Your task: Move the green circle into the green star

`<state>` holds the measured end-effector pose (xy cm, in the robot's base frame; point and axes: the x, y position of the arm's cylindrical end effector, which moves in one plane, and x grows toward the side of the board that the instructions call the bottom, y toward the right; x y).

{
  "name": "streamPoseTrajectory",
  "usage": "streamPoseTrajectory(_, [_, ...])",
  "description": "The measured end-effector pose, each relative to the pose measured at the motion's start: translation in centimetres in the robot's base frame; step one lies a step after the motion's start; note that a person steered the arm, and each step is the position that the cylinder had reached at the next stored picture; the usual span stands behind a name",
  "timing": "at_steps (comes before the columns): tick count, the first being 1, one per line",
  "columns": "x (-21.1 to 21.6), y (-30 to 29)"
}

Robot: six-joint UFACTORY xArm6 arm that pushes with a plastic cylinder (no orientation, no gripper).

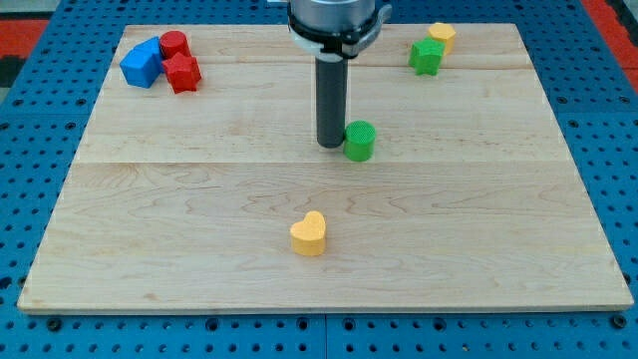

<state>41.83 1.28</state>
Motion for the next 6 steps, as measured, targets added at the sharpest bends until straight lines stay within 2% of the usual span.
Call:
streamPoseTrajectory(1, [0.2, 3.6])
streamPoseTrajectory(2, [2.8, 4.4])
streamPoseTrajectory(4, [-4.0, 8.8])
streamPoseTrajectory(6, [-5.0, 13.9])
